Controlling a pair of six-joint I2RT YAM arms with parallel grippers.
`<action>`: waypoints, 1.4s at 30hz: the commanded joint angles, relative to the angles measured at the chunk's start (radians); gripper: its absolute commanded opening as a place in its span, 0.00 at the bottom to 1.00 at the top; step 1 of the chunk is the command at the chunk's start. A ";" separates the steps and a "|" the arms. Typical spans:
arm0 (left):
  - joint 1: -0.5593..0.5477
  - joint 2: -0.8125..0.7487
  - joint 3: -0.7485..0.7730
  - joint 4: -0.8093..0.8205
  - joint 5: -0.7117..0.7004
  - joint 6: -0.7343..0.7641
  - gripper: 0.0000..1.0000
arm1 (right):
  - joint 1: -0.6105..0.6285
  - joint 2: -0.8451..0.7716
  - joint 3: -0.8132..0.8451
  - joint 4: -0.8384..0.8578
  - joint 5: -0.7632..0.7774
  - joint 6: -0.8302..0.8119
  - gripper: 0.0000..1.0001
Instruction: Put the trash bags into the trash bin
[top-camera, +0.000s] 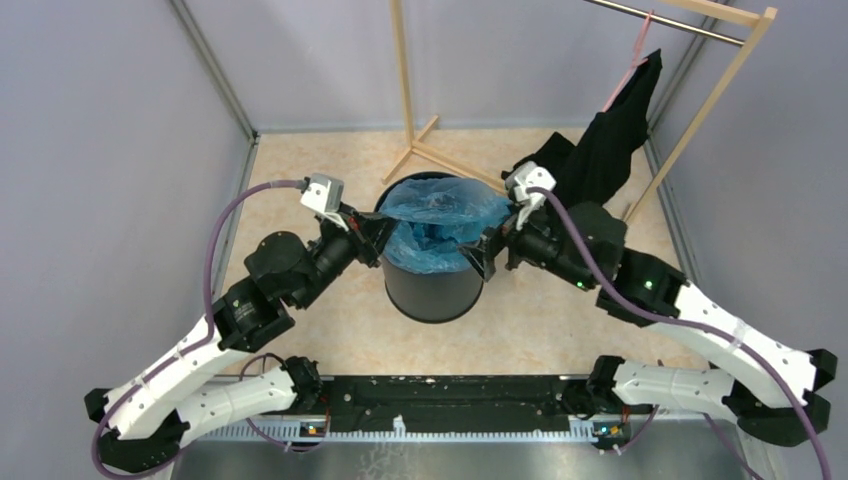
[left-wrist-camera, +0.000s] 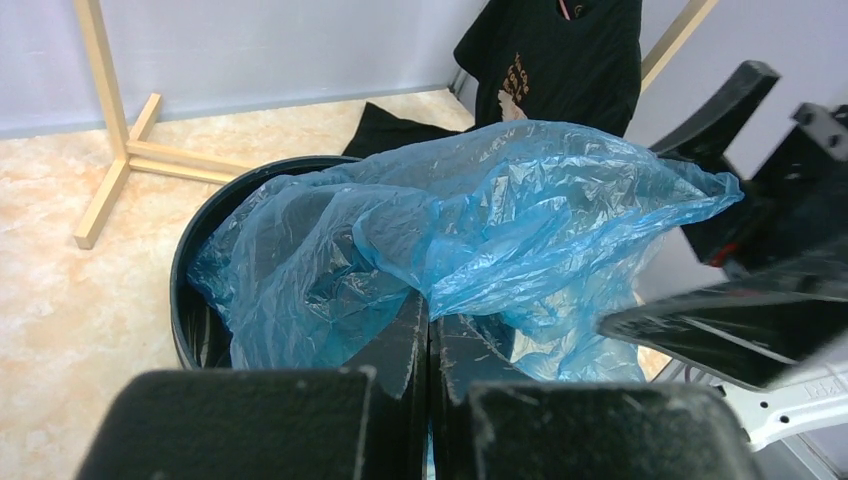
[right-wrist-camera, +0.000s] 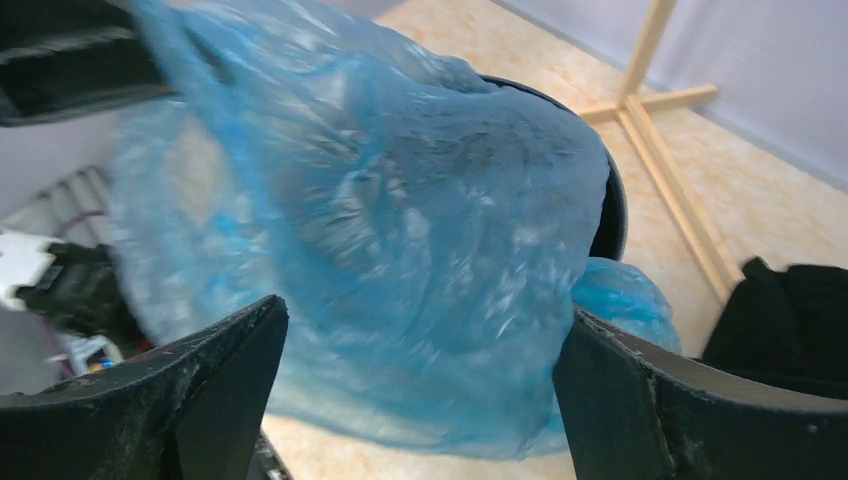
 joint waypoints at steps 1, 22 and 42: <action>0.003 -0.023 0.000 0.038 0.005 -0.008 0.00 | 0.004 0.065 0.076 0.076 0.201 -0.063 0.89; 0.003 0.219 0.582 -0.649 0.039 -0.060 0.99 | -0.101 0.373 0.521 -0.085 -0.056 -0.258 0.00; 0.075 0.576 0.805 -0.550 -0.139 0.184 0.14 | -0.130 0.474 0.671 -0.190 0.022 -0.261 0.06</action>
